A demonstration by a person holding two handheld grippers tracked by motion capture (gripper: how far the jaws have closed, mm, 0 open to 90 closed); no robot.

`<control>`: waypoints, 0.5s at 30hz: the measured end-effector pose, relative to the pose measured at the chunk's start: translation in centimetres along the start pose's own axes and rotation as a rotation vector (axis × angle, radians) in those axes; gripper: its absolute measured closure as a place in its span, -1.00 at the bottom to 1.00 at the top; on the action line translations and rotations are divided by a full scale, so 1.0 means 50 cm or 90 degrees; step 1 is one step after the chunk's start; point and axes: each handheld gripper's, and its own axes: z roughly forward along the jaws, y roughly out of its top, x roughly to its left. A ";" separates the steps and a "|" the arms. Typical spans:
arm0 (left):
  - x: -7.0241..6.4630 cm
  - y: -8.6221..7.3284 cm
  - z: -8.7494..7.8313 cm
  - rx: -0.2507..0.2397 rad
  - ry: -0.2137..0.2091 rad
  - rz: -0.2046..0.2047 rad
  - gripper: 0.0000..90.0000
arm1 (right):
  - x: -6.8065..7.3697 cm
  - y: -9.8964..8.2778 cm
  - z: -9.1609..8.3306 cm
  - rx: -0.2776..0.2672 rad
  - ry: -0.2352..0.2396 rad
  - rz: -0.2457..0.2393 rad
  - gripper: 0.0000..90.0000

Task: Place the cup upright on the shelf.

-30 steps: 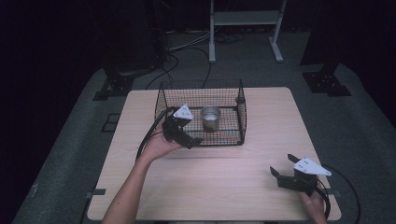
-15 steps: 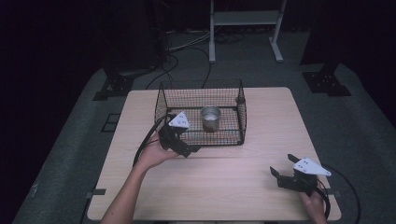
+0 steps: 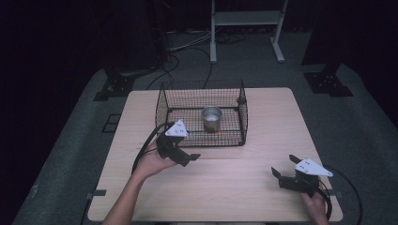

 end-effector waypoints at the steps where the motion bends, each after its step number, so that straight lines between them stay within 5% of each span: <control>1: 0.000 0.000 0.000 0.000 0.000 0.000 -0.89 | 0.000 0.000 0.000 0.000 0.000 0.000 -0.70; 15: -0.023 -0.039 -0.014 -0.009 0.003 -0.006 -0.89 | 0.000 0.000 0.000 0.001 -0.002 -0.001 -0.70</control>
